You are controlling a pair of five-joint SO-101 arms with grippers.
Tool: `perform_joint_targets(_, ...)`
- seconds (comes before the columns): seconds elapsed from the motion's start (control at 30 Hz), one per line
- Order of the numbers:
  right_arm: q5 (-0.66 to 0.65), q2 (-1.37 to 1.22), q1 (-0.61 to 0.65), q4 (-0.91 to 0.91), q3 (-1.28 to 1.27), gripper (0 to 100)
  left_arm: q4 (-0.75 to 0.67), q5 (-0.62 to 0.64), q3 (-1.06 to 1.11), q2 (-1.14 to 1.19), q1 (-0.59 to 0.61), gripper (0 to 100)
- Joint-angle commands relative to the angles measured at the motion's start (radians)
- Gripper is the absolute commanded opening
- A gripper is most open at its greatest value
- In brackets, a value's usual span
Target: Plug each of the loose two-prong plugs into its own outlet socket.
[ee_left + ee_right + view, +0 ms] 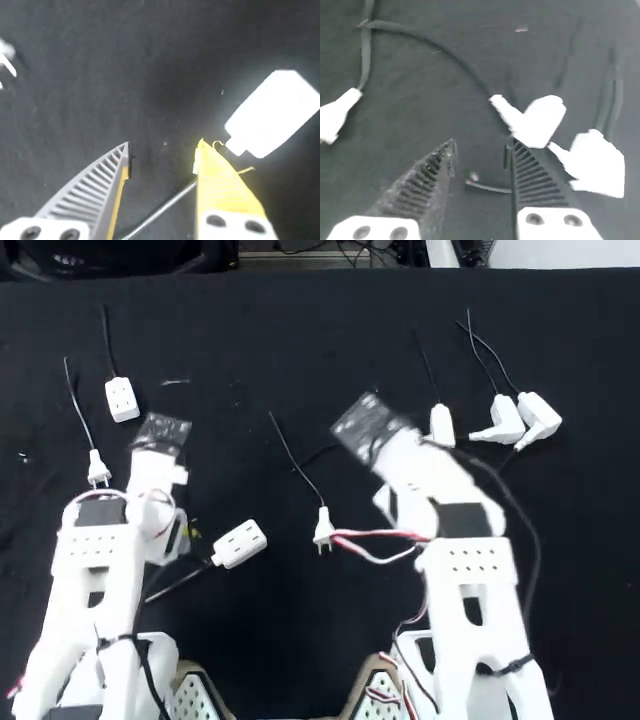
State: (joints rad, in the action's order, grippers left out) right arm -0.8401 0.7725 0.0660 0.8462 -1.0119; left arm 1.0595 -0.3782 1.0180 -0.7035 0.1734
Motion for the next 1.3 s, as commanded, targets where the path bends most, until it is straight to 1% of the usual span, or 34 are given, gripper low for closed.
perform_joint_targets(0.0, -0.046, 0.028, 0.064, 0.021, -0.028, 14.8, -0.018, 0.034, 0.079, -0.061, 0.019, 21)
perform_joint_targets(0.07, -0.064, 0.028, 0.091, 0.077, -0.038, 14.7, -0.020, 0.015, 0.125, -0.063, 0.016, 21)
perform_joint_targets(0.2, -0.121, 0.028, 0.121, 0.189, -0.036, 14.8, -0.011, -0.087, 0.174, -0.072, 0.027, 21)
perform_joint_targets(0.37, -0.121, 0.028, 0.172, 0.249, -0.041, 14.8, -0.005, -0.101, 0.151, -0.075, 0.028, 21)
perform_joint_targets(0.43, -0.120, 0.030, 0.180, 0.253, -0.044, 14.8, 0.035, -0.101, 0.104, -0.075, 0.028, 21)
perform_joint_targets(0.53, -0.120, 0.030, 0.180, 0.253, -0.045, 14.7, 0.170, -0.110, 0.015, -0.075, 0.019, 21)
perform_joint_targets(0.57, -0.120, 0.030, 0.180, 0.255, -0.045, 14.7, 0.221, -0.133, -0.004, -0.075, 0.015, 21)
perform_joint_targets(0.6, -0.120, 0.030, 0.180, 0.255, -0.045, 14.7, 0.259, -0.187, -0.013, -0.066, 0.007, 21)
perform_joint_targets(0.67, -0.120, 0.030, 0.178, 0.255, -0.045, 14.6, 0.285, -0.308, 0.008, -0.064, -0.012, 21)
perform_joint_targets(0.7, -0.120, 0.030, 0.178, 0.255, -0.045, 14.6, 0.276, -0.350, 0.035, -0.064, -0.015, 21)
perform_joint_targets(0.73, -0.120, 0.030, 0.178, 0.255, -0.045, 14.6, 0.242, -0.371, 0.064, -0.066, -0.013, 21)
perform_joint_targets(0.8, -0.120, 0.030, 0.178, 0.273, -0.044, 14.6, 0.130, -0.381, 0.136, -0.064, 0.015, 21)
perform_joint_targets(0.9, -0.120, 0.038, 0.181, 0.316, -0.039, 14.5, -0.057, -0.385, 0.226, -0.064, 0.110, 21)
perform_joint_targets(0.97, -0.120, 0.038, 0.178, 0.333, -0.042, 14.5, -0.152, -0.384, 0.239, -0.064, 0.183, 21)
perform_joint_targets(1.03, -0.120, 0.038, 0.178, 0.338, -0.045, 14.5, -0.216, -0.382, 0.239, -0.074, 0.246, 21)
perform_joint_targets(1.2, -0.118, 0.038, 0.183, 0.338, -0.045, 14.5, -0.371, -0.384, 0.251, -0.064, 0.355, 21)
perform_joint_targets(1.27, -0.104, 0.038, 0.183, 0.336, -0.045, 14.5, -0.410, -0.384, 0.262, -0.071, 0.398, 21)
